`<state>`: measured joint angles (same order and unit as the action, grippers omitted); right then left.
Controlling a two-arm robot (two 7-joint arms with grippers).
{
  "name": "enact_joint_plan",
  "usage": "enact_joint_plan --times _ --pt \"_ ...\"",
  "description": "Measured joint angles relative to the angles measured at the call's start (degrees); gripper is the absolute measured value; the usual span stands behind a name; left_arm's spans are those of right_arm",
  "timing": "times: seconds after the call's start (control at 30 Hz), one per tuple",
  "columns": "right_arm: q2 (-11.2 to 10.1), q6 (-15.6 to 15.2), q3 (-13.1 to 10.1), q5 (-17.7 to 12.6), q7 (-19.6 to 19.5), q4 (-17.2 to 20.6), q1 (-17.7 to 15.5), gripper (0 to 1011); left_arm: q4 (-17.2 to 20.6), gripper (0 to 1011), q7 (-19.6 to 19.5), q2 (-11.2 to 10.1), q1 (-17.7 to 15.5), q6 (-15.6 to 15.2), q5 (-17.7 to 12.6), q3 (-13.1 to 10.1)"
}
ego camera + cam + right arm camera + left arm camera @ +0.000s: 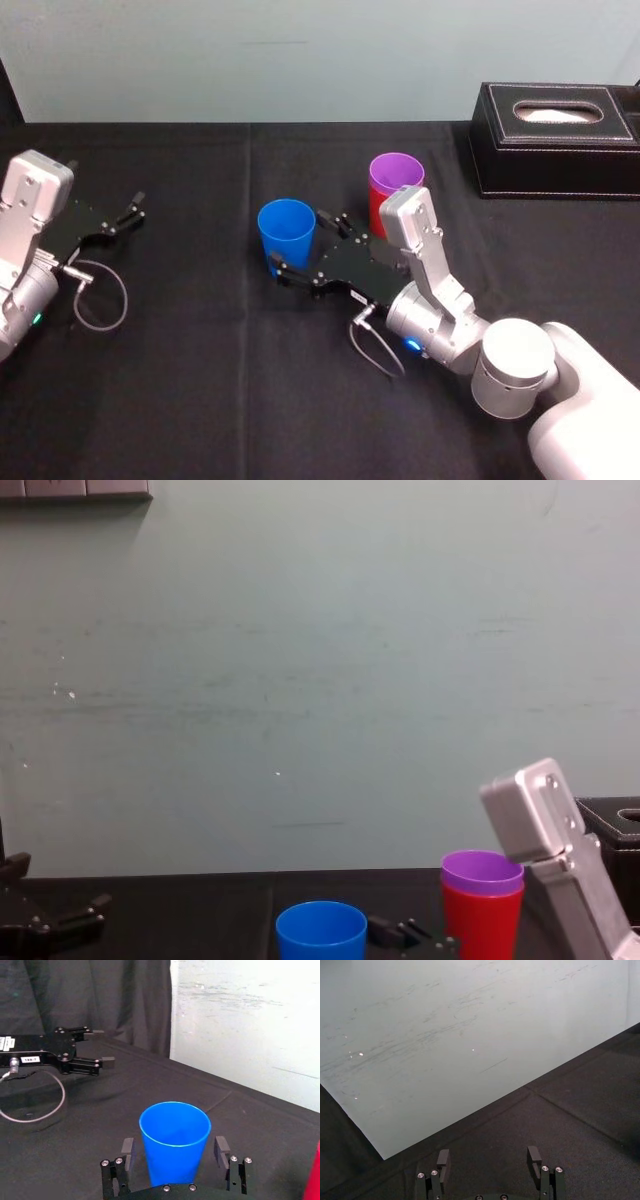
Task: Stack the three plastic cups sequentially using one hand.
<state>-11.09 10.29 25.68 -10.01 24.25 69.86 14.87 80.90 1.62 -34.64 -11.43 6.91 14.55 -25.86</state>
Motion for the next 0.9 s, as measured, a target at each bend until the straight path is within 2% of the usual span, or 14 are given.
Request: enact_joint_plan --times 0.9 --pt "2.2 0.0 0.9 1.2 -0.8 -2.7 2.4 1004 0.0 1005 0.0 0.0 0.0 0.0 0.0 0.0"
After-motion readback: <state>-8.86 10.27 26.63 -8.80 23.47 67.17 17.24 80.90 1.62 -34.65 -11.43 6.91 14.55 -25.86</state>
